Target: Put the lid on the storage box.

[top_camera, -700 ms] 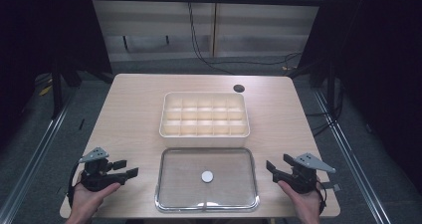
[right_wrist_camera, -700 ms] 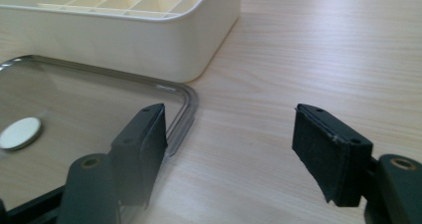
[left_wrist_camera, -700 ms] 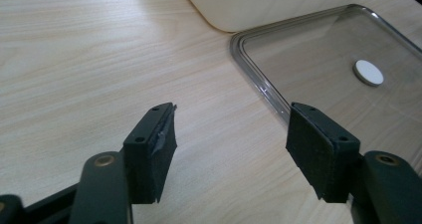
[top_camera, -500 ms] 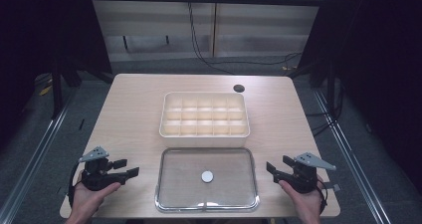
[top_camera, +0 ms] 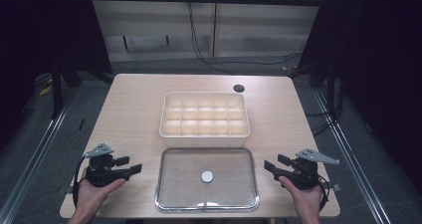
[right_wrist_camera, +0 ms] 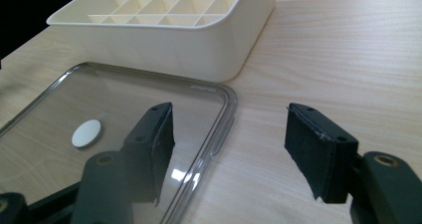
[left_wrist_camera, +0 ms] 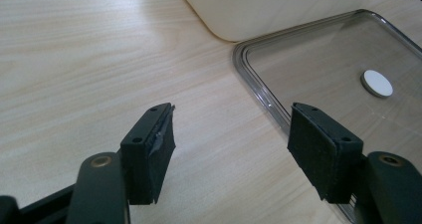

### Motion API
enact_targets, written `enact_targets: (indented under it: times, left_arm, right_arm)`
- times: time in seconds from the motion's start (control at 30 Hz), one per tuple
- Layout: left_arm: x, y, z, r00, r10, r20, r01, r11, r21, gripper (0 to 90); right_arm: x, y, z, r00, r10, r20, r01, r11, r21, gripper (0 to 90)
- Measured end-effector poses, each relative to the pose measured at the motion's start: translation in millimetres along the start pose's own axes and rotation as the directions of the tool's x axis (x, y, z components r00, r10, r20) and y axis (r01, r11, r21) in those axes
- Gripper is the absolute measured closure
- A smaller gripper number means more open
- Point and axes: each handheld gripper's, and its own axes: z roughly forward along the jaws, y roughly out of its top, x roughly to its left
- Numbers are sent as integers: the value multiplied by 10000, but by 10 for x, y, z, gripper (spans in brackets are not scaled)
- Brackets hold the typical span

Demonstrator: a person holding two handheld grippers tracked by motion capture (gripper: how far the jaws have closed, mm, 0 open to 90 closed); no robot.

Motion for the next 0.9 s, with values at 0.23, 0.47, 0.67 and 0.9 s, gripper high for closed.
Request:
enact_targets:
  times: [0.23,0.47,0.67,0.9]
  left_arm:
    - [-190,4,-36,9974,461,546,-470,9988,165,372]
    - [-204,71,13,9975,412,570,-426,9988,238,378]
    - [-184,184,32,9976,576,391,-586,9979,257,381]
    - [-184,260,177,9954,757,593,-787,9957,498,388]
  right_arm:
    - [114,63,29,9992,-209,-342,202,9996,-188,383]
    - [130,184,64,9983,-484,-310,484,9988,-17,395]
    - [89,284,127,9977,-473,-488,483,9987,188,411]
    - [86,249,274,9960,-697,-559,742,9938,832,412]
